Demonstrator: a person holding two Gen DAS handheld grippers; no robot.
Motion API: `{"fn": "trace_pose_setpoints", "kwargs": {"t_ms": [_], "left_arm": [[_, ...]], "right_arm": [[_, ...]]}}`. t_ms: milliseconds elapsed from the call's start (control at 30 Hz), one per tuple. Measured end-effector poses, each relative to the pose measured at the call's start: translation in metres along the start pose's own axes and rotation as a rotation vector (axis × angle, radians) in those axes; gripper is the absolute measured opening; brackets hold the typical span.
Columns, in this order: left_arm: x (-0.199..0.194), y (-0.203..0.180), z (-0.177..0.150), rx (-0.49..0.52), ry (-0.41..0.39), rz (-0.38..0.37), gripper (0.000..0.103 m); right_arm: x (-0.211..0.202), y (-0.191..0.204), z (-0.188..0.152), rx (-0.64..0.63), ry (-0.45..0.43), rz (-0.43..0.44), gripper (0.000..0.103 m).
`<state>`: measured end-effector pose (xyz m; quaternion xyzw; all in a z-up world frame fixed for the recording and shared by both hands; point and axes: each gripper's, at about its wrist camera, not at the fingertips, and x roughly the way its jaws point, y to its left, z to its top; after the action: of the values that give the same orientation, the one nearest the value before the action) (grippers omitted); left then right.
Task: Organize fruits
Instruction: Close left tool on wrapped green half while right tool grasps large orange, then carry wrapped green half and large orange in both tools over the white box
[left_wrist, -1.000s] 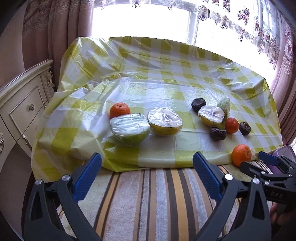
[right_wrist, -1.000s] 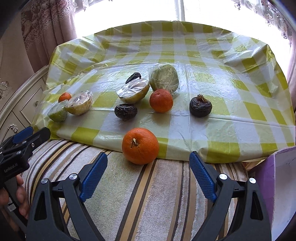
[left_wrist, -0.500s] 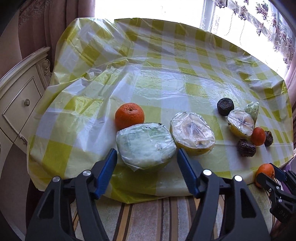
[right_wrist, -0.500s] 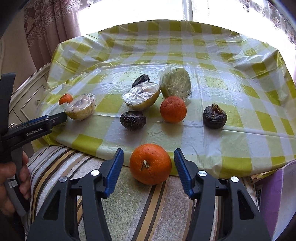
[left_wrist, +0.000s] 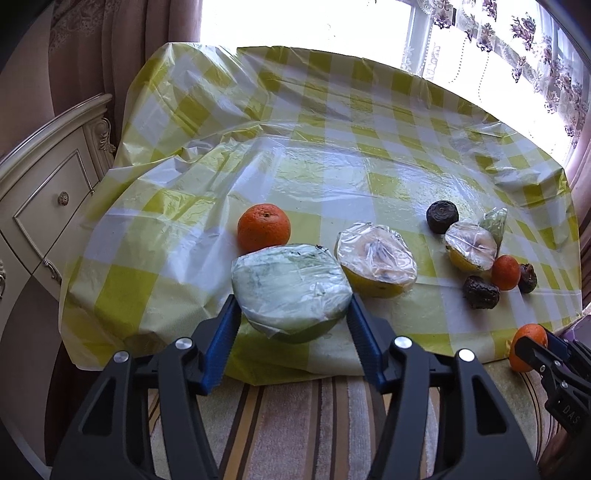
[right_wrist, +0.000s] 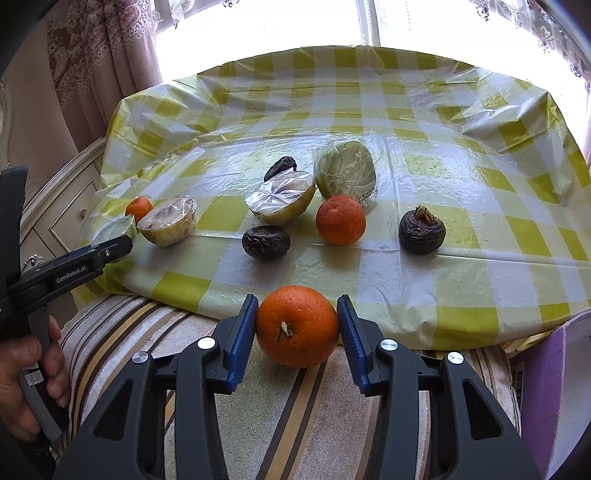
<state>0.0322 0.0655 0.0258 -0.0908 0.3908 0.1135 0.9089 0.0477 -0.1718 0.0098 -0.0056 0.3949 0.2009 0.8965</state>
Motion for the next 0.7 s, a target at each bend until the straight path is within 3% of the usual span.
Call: {"fn": "trace_pose_setpoints", "kwargs": {"t_ms": [233,433,700], "left_arm": [[-0.023,-0.023,-0.019,0.046,-0.030,-0.010,0.058],[-0.047,-0.075,-0.043,0.146,-0.051,-0.101,0.058],[-0.069,-0.137,-0.047,0.245,-0.075,-0.228,0.058]], "right_arm": [[-0.022,-0.009,0.000,0.025,-0.046,0.006,0.044],[-0.039,-0.021,-0.005,0.052,-0.066,0.011,0.044],[-0.076,-0.063,-0.013,0.119,-0.112,-0.038,0.044]]}}
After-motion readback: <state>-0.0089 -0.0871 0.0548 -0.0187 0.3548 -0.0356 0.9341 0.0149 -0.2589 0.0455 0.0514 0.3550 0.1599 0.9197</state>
